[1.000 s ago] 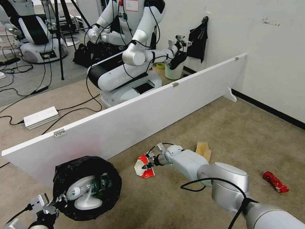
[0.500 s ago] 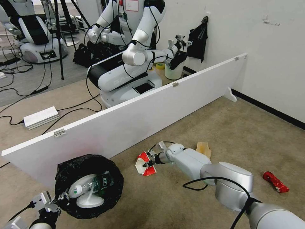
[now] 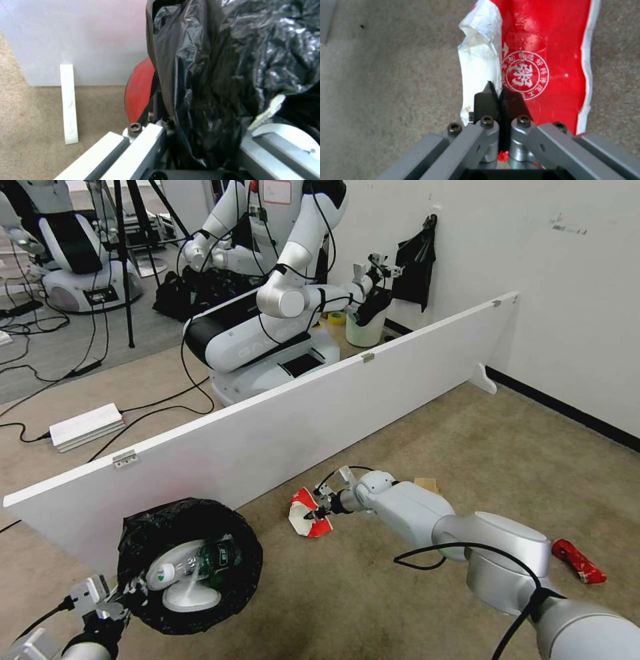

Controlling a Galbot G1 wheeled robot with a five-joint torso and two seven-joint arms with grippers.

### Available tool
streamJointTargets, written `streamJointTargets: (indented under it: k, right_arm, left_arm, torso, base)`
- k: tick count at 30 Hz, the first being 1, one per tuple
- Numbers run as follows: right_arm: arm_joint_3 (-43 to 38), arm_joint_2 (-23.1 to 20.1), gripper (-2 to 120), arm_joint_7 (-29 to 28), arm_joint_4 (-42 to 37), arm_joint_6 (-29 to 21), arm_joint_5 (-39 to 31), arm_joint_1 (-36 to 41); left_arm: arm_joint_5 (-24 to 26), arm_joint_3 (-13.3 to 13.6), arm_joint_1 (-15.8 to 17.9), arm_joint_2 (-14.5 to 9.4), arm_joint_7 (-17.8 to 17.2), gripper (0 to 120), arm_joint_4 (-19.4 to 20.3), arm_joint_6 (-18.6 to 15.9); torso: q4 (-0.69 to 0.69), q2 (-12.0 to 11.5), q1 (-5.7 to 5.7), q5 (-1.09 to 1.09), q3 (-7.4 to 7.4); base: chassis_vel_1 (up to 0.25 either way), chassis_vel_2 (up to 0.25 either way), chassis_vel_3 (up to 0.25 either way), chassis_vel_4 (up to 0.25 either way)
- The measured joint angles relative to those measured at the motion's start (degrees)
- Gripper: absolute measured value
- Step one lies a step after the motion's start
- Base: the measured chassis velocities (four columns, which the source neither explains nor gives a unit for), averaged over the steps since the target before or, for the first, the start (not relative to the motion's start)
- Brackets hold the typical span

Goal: Pick up the trash bin, then pick up the garbage from the floor and place it into the trash bin.

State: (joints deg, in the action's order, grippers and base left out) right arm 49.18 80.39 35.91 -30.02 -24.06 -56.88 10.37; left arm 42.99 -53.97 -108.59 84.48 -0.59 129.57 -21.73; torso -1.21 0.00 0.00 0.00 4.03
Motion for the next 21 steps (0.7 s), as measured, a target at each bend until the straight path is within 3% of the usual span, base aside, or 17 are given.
streamJointTargets:
  k: [9,14,17,19,21]
  right_arm:
    - [0.9,-5.8,0,-2.9,-11.0,-1.3,-3.3,-0.2]
    - [0.4,-11.8,0,-5.2,-20.0,-2.1,-5.6,-0.4]
    - [0.1,-13.1,0,-5.6,-21.2,-2.2,-5.7,-0.4]
    - [-1.0,-17.4,0,-6.4,-24.9,-2.4,-6.3,-0.4]
    - [-1.4,-19.1,0,-6.7,-26.4,-2.5,-6.5,-0.4]
  left_arm:
    - [-2.0,1.7,0.2,0.4,-0.1,0,0.7,-0.1]
    - [-4.1,3.6,0.4,0.5,-0.2,0,1.0,-0.2]
    - [-4.5,4.0,0.4,0.5,-0.2,0,1.1,-0.2]
    - [-5.9,5.1,0.5,0.6,-0.3,0,1.1,-0.2]
    - [-6.4,5.4,0.6,0.7,-0.3,0,1.1,-0.2]
  torso:
    - [0.02,0.0,0.00,0.01,0.00]
    - [0.00,0.0,0.00,0.01,0.00]
    - [0.00,0.0,0.00,0.01,0.00]
    - [-0.02,0.0,0.00,0.01,0.00]
    - [-0.02,0.0,0.00,0.01,0.00]
  base:
    - [0.000,0.000,0.000,0.000]
    - [0.000,0.000,0.000,0.000]
    - [0.000,0.000,0.000,0.000]
    - [0.000,0.000,0.000,0.000]
    - [0.000,0.000,0.000,0.000]
